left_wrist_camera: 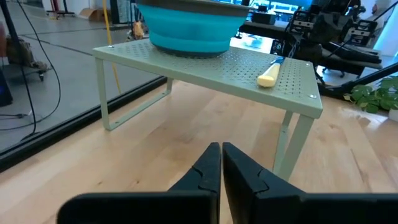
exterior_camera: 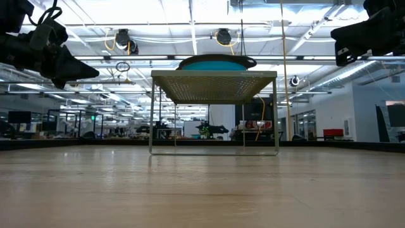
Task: Pick & Place Fruit
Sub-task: Return to Home Position
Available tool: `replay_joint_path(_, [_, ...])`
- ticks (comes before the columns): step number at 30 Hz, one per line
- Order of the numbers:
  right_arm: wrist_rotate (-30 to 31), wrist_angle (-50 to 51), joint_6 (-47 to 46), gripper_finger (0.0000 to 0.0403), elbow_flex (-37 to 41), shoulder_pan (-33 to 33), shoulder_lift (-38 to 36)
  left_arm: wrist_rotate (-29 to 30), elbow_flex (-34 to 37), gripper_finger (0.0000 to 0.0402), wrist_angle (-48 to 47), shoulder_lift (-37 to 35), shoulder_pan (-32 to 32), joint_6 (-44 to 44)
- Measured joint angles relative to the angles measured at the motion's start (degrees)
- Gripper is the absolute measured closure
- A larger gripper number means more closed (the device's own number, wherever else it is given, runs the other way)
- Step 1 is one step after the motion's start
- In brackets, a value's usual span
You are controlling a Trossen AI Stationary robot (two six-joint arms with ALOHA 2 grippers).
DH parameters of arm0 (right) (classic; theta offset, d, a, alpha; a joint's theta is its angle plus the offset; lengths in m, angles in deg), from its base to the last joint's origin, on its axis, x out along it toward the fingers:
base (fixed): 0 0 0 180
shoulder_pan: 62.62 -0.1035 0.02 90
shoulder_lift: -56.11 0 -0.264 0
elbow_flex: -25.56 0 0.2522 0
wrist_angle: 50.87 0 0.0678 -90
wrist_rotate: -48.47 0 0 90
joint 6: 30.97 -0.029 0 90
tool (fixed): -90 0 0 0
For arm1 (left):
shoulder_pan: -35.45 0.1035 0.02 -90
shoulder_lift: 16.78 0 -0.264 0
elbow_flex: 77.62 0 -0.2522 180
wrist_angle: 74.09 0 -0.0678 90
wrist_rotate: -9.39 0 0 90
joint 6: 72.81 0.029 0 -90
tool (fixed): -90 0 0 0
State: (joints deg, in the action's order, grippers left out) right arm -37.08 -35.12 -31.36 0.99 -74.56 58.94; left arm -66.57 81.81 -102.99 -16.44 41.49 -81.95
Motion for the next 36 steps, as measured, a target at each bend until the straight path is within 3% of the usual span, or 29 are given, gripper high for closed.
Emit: replay_joint_path(36, [-0.02, -0.01, 0.00, 0.0399, 0.00, 0.00, 0.00, 0.00, -0.04, 0.0378, -0.02, 0.00, 0.00, -0.04])
